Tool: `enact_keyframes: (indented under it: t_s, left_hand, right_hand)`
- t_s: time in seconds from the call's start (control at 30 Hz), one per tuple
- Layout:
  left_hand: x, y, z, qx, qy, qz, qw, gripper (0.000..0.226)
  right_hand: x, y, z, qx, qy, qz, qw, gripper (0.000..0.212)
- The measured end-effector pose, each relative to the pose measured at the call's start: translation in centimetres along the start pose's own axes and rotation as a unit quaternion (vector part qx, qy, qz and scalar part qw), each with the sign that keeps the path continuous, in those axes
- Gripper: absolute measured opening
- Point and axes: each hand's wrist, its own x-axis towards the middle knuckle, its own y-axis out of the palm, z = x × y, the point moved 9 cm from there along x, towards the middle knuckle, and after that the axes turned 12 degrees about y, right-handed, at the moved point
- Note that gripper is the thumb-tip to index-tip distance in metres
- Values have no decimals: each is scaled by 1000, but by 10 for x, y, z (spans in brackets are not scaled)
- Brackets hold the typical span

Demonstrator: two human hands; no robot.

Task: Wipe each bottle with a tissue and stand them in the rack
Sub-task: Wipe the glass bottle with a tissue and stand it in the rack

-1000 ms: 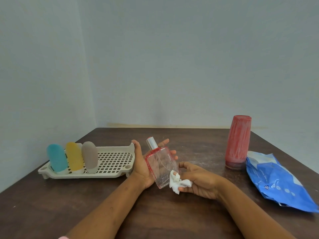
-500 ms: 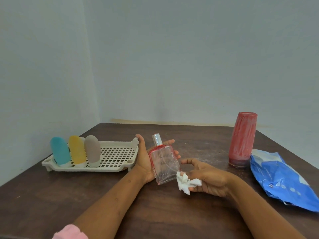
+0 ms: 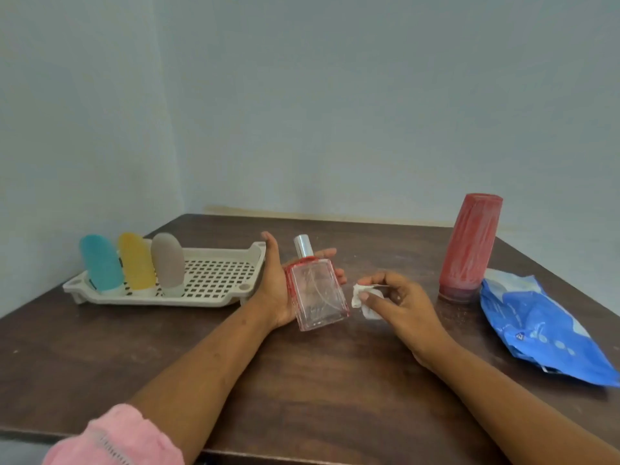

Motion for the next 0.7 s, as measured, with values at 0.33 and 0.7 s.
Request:
enact_keyframes:
  t_s: [0.33, 0.7]
  left_hand:
    - [4, -3, -3, 30, 53, 9, 998, 117]
    - [16, -16, -2, 12, 75, -49, 996, 107]
  right_hand:
    - [-18, 22, 27, -231, -122, -25, 965, 5]
    - [-17, 38, 29, -323, -148, -31, 934, 8]
